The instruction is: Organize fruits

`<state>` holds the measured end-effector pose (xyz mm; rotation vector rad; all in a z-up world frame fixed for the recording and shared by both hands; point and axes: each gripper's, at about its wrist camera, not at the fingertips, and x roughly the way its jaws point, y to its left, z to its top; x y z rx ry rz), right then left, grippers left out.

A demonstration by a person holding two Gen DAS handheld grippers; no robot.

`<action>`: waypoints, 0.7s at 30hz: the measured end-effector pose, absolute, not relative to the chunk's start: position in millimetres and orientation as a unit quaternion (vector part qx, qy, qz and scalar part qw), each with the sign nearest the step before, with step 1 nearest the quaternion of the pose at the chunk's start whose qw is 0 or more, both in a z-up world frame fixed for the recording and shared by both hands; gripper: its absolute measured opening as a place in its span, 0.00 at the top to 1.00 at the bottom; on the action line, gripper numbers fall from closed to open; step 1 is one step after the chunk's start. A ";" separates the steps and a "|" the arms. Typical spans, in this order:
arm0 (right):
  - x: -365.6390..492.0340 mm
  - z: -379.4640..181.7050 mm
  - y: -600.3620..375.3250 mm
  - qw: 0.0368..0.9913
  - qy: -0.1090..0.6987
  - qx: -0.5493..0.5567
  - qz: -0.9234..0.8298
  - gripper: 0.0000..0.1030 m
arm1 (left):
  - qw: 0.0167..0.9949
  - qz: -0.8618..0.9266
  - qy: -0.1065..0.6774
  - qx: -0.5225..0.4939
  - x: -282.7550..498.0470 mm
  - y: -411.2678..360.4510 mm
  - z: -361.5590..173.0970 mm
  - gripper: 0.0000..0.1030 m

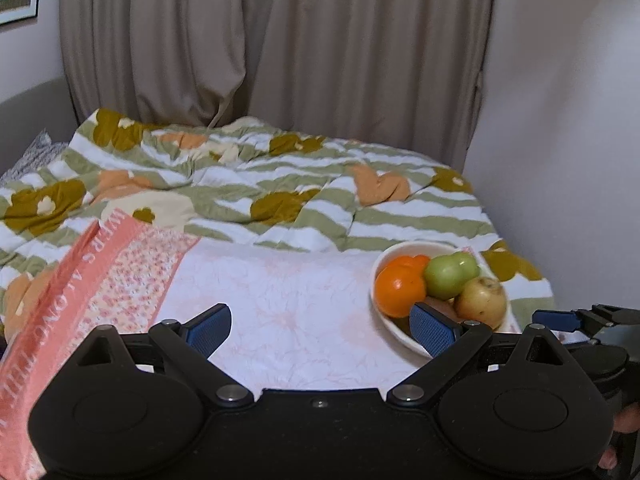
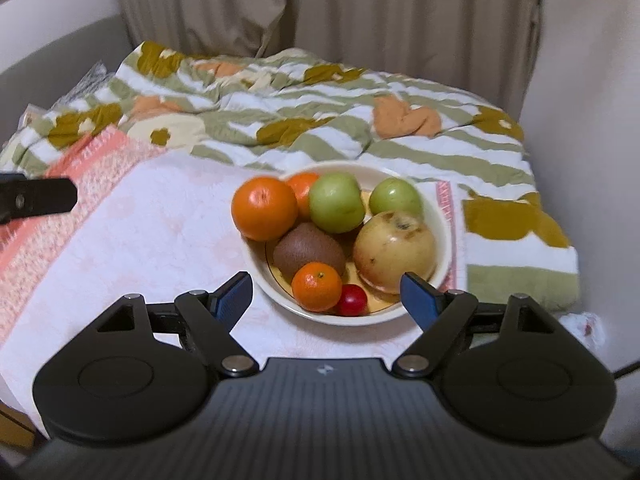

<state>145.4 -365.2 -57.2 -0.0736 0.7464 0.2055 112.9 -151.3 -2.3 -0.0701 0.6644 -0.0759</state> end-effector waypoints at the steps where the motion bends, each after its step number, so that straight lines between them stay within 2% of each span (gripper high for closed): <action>1: 139.9 -49.0 -366.0 0.927 0.363 -0.029 0.093 0.06 | 0.945 -0.040 0.323 -0.034 108.4 -149.9 2.7 0.05; 7: 107.4 -2.5 -366.1 0.935 0.348 0.012 0.057 0.05 | 0.951 -0.053 0.303 -0.029 80.0 -133.5 30.0 0.05; 10: 89.4 17.9 -360.5 0.937 0.345 0.023 0.043 0.00 | 0.952 -0.056 0.299 -0.026 67.1 -121.1 41.0 0.04; 13: 69.4 32.7 -351.4 0.941 0.336 0.026 0.026 0.00 | 0.951 -0.055 0.302 -0.025 56.0 -110.3 47.0 0.01; 21: 31.0 33.2 -317.2 0.937 0.349 0.022 0.016 0.00 | 0.949 -0.045 0.313 -0.007 32.8 -84.8 47.3 0.00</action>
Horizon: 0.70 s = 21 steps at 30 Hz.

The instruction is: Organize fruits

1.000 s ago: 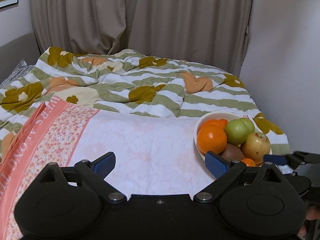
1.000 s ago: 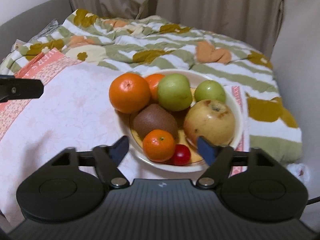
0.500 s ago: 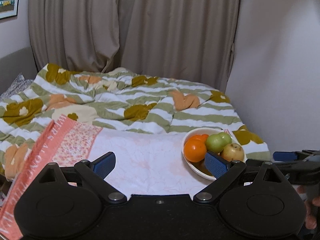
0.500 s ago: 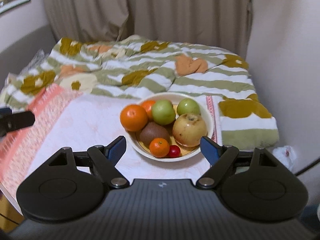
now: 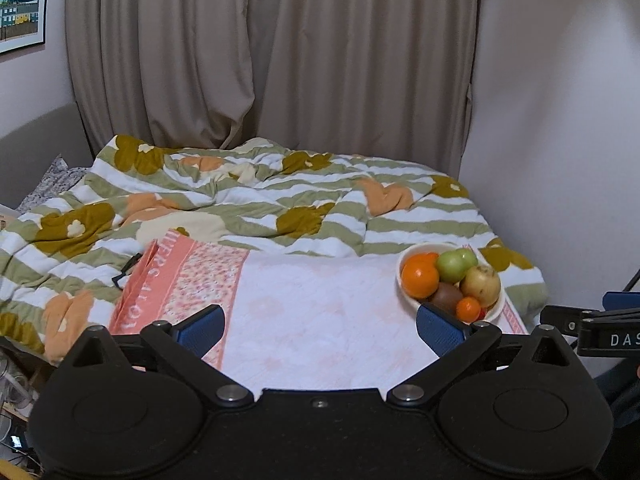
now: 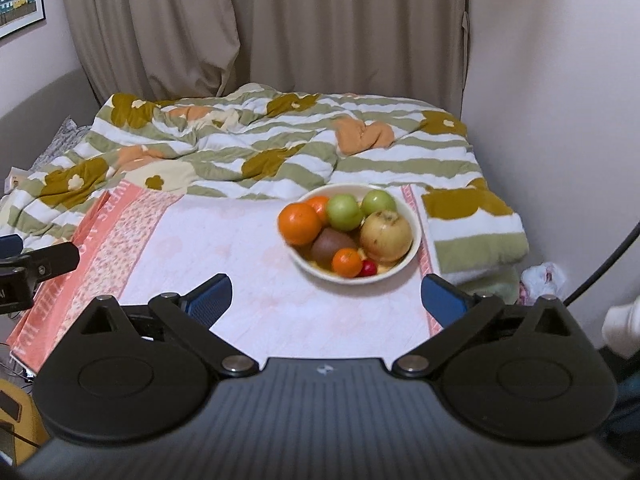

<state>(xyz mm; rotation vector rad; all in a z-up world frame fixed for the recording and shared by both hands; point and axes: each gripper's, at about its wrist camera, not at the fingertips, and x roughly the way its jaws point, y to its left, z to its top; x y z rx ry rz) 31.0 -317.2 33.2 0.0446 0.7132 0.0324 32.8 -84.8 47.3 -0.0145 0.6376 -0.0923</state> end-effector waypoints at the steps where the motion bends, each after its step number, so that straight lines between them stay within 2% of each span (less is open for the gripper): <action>1: 28.1 32.1 -314.6 0.936 0.350 0.022 0.015 0.00 | 0.948 -0.046 0.314 -0.007 30.3 -82.1 46.6 0.00; 21: 15.4 33.3 -288.9 0.937 0.349 0.019 -0.004 0.00 | 0.947 -0.045 0.317 0.003 18.2 -50.4 43.7 0.00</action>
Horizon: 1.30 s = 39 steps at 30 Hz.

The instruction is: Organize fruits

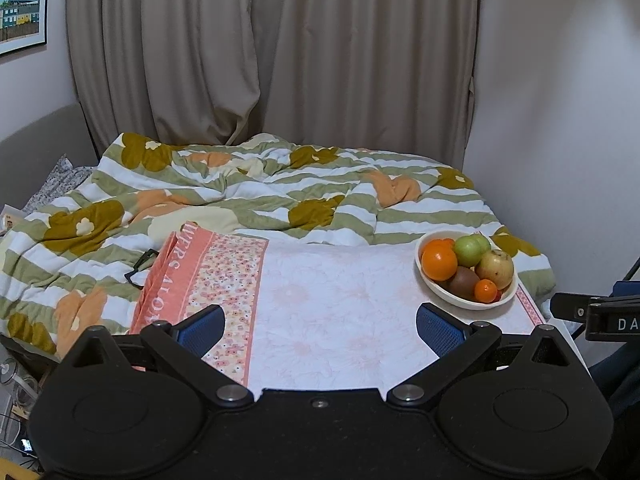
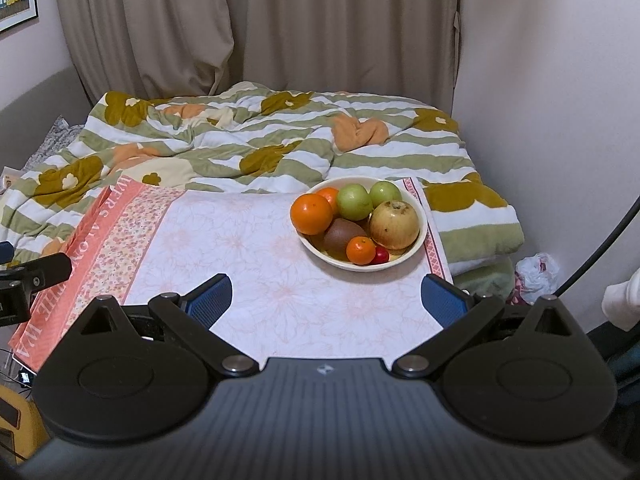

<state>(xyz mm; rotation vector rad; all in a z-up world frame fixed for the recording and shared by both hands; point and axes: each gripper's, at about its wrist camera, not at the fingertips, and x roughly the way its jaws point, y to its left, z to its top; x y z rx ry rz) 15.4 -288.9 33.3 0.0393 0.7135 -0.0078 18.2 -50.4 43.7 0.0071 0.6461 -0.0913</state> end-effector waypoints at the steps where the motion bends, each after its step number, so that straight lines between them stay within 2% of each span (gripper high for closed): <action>1: 15.3 33.4 -288.8 0.937 0.349 0.019 -0.004 0.00 | 0.947 -0.044 0.318 0.004 18.5 -50.5 43.5 0.00; 39: 20.3 32.3 -292.4 0.936 0.351 0.020 -0.010 0.00 | 0.949 -0.036 0.313 0.008 24.0 -48.4 46.1 0.00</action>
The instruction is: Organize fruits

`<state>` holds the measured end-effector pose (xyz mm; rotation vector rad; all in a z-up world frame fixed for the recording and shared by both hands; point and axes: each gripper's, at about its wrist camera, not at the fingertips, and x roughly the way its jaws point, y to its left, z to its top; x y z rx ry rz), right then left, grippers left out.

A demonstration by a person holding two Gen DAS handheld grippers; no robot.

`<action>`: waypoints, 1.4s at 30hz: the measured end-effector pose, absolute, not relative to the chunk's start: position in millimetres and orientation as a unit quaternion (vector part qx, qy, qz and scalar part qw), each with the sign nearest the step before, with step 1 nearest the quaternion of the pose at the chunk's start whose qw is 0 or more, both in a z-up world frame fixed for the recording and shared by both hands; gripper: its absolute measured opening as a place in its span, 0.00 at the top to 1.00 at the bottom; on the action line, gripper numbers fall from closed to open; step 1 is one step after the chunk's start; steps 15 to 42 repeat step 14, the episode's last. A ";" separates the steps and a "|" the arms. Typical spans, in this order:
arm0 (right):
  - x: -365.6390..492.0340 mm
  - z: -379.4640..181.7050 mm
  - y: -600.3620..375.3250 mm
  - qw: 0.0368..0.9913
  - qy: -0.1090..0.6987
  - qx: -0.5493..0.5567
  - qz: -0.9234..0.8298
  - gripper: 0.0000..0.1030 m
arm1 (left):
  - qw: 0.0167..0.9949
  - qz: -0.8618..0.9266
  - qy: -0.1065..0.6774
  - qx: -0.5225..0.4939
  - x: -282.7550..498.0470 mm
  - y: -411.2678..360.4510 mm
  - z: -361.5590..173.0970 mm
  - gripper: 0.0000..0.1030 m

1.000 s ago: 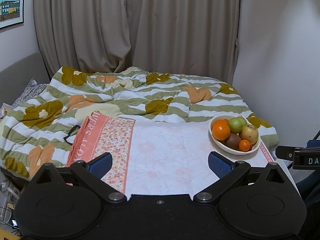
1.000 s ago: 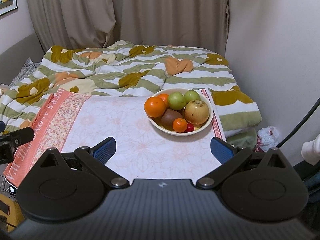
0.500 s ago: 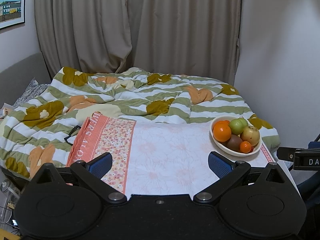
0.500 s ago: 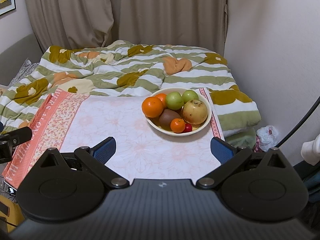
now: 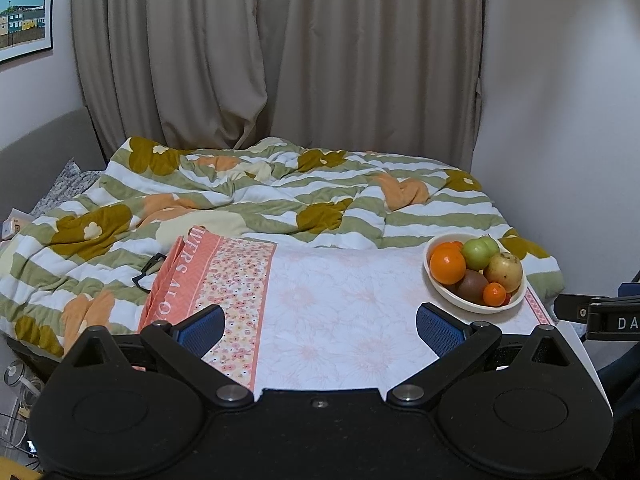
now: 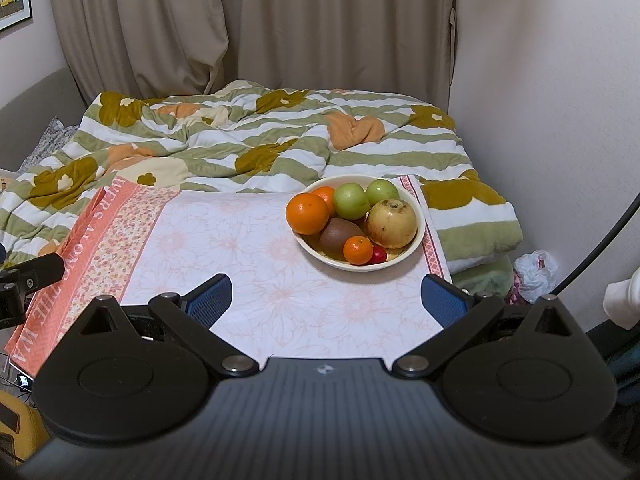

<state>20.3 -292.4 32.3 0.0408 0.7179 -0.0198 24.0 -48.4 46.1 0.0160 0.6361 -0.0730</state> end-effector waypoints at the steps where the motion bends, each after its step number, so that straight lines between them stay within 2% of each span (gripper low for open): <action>1: 20.2 32.3 -292.4 0.936 0.351 0.020 -0.010 0.00 | 0.949 -0.036 0.312 0.007 23.0 -48.2 46.2 0.00; 42: 21.3 31.9 -293.4 0.936 0.352 0.021 -0.010 0.00 | 0.955 -0.031 0.295 0.019 12.2 -46.0 45.8 0.00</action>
